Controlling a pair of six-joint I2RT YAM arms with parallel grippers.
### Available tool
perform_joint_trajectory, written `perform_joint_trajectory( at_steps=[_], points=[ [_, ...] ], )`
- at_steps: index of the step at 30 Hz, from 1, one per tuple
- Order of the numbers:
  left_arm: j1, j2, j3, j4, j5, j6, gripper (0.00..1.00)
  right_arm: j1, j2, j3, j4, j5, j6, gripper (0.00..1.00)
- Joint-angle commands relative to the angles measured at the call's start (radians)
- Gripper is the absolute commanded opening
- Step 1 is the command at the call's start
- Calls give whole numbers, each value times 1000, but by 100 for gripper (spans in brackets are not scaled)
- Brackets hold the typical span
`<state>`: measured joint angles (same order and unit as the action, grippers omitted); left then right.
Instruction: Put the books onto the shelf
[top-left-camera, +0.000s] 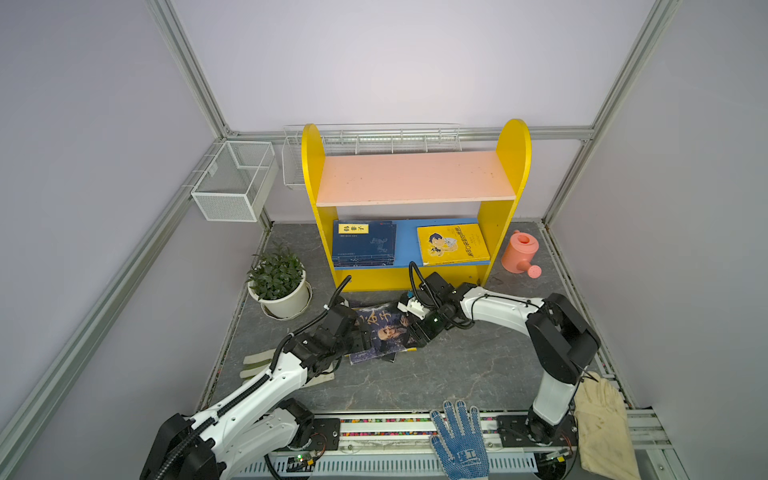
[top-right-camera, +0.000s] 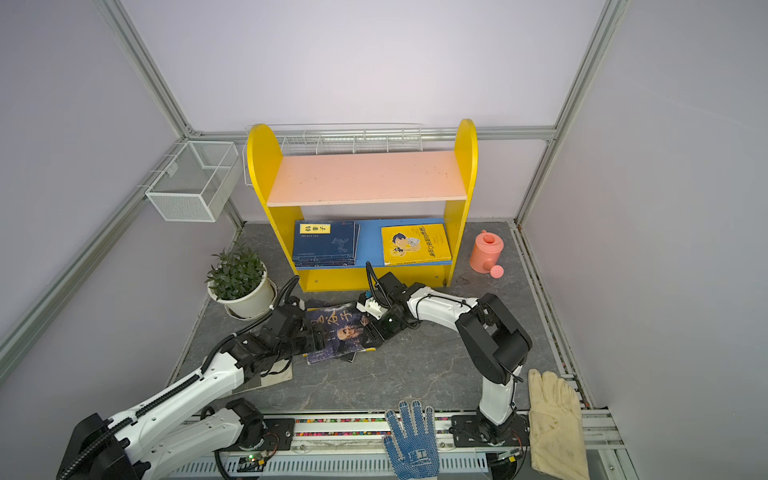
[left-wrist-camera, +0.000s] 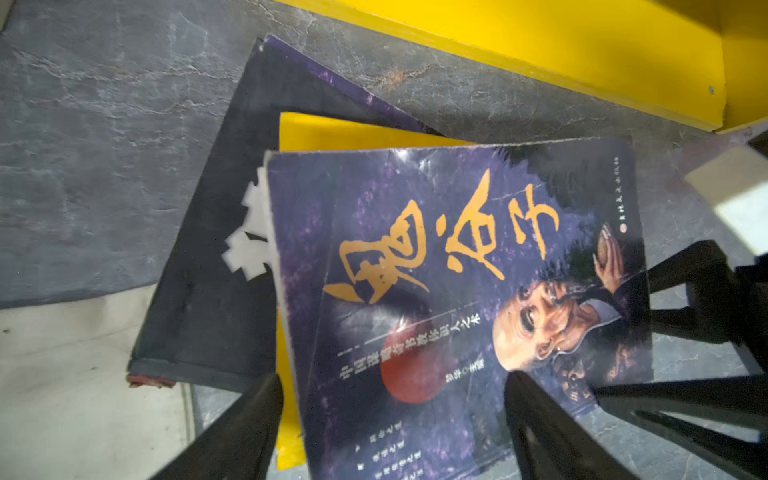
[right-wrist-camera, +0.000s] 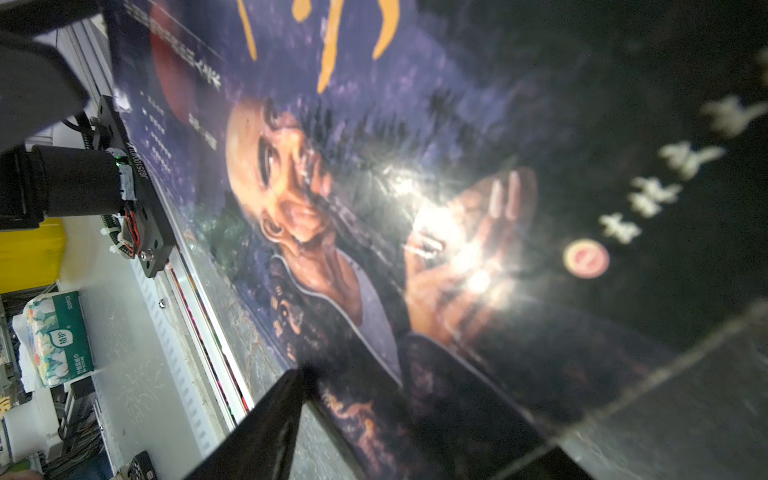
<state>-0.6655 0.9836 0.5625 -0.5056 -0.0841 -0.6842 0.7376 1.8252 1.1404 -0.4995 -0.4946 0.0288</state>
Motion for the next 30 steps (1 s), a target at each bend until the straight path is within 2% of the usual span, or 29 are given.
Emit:
perform_joint_trajectory(
  at_steps=[1,5,13,25,30],
  points=[
    [6,15,-15,29,34,-20,83,4,12,-20,-7,6,-21,68],
    [6,38,-16,60,82,8,82,2,4,-37,1,-12,-31,68],
    [4,122,-7,77,196,50,79,-35,-25,-68,9,-141,-50,66],
    [-3,191,34,131,327,128,76,-155,-185,-140,104,-305,34,48],
    [-11,218,59,152,364,156,76,-169,-263,-131,147,-303,89,37]
  ],
)
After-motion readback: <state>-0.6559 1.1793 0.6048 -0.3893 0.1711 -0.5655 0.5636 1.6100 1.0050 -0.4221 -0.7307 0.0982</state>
